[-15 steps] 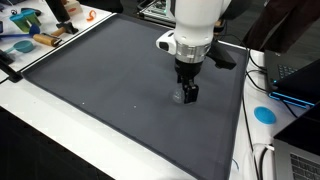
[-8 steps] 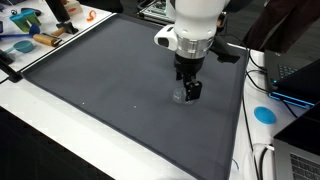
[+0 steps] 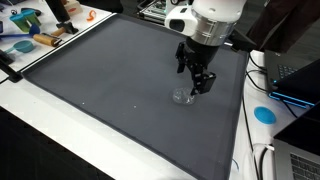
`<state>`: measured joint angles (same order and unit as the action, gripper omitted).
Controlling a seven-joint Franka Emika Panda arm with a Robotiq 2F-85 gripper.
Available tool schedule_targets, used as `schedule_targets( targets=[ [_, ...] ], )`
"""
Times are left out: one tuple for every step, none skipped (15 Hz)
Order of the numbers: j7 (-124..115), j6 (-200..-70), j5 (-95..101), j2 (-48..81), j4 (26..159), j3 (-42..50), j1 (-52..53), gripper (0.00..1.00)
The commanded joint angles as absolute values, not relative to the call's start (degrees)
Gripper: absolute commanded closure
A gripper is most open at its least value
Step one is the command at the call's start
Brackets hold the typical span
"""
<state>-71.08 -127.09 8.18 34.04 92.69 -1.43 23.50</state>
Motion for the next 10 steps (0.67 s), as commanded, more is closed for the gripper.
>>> schedule_targets(
  targets=[
    [-73.23, -125.97, 12.61, 32.13, 93.61, -0.73, 25.94, 0.00],
    [-73.36, -126.39, 13.76, 31.66, 94.10, -0.81, 26.34, 0.00],
    [-73.79, -126.82, 14.69, 31.20, 94.54, -0.93, 26.75, 0.00],
    [-74.05, -127.33, 15.89, 30.64, 95.13, -0.95, 27.20, 0.00],
    [-74.15, -127.59, 16.68, 30.16, 95.58, -1.13, 27.43, 0.00],
    [-74.10, -127.83, 17.58, 29.53, 96.26, -1.28, 27.59, 0.00],
    [-74.00, -128.17, 18.91, 28.96, 96.82, -1.17, 27.91, 0.00],
    [-73.62, -128.55, 19.80, 28.45, 97.33, -1.35, 27.97, 0.00],
    [-73.41, -128.41, 19.75, 27.96, 97.77, -1.78, 27.73, 0.00],
    [-73.15, -128.39, 19.69, 27.45, 98.31, -2.20, 27.56, 0.00]
  ],
)
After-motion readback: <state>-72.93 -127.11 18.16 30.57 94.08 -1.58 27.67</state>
